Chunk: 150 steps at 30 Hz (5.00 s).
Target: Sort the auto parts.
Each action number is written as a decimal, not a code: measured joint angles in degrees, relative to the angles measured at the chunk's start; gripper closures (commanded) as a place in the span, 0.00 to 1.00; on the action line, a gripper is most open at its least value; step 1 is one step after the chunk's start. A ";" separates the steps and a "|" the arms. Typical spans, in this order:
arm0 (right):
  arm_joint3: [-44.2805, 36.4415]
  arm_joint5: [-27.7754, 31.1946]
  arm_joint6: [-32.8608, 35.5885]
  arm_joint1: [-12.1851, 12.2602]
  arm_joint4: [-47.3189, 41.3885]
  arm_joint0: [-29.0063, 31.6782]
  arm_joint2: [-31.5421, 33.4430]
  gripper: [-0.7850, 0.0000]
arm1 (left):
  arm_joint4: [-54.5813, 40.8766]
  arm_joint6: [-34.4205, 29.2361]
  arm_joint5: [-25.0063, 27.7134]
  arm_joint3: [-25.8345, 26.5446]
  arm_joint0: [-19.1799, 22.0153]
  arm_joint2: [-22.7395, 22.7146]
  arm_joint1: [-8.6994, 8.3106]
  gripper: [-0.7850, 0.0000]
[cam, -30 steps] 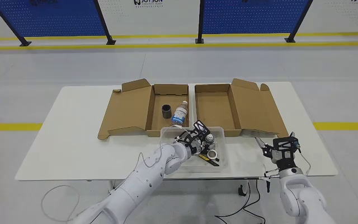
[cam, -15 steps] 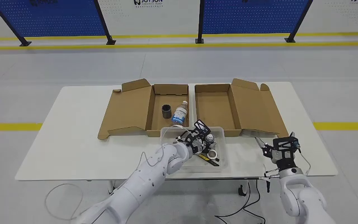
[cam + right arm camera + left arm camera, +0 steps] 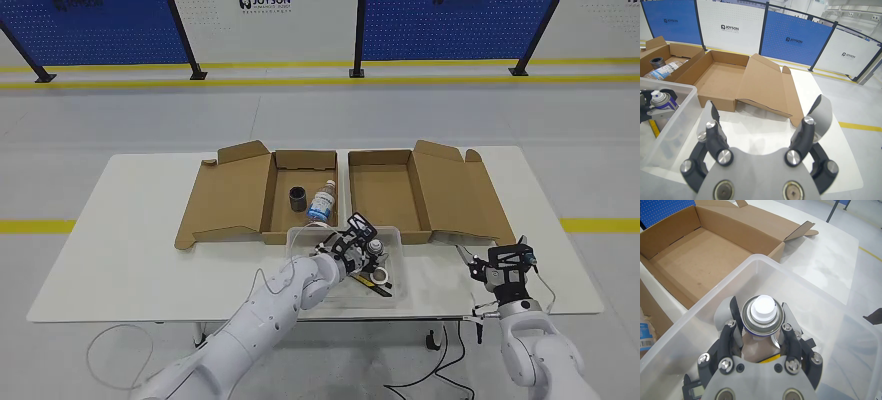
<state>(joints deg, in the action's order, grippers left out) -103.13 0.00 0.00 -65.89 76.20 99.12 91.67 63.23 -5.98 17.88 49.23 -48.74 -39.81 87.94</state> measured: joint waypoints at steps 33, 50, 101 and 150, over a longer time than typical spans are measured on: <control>0.00 0.00 0.00 0.00 0.00 0.00 0.00 0.00 | 3.63 0.91 3.33 5.47 0.13 -4.26 -0.48 1.00; 0.00 0.00 0.00 0.00 0.00 0.00 0.00 0.00 | 2.84 -14.32 10.72 30.29 -9.59 -15.09 -5.55 1.00; 0.00 0.00 0.00 0.00 0.00 0.00 0.00 0.00 | 20.08 -23.28 -7.01 49.28 -22.23 -23.20 -10.23 1.00; 0.00 0.00 0.00 0.00 0.00 0.00 0.00 0.00 | 19.30 -12.97 -18.25 32.38 -16.53 -26.79 -9.06 1.00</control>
<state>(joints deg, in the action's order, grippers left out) -103.13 0.00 0.00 -65.89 76.20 99.12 91.67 82.53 -18.95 -0.37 81.61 -65.27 -66.60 78.88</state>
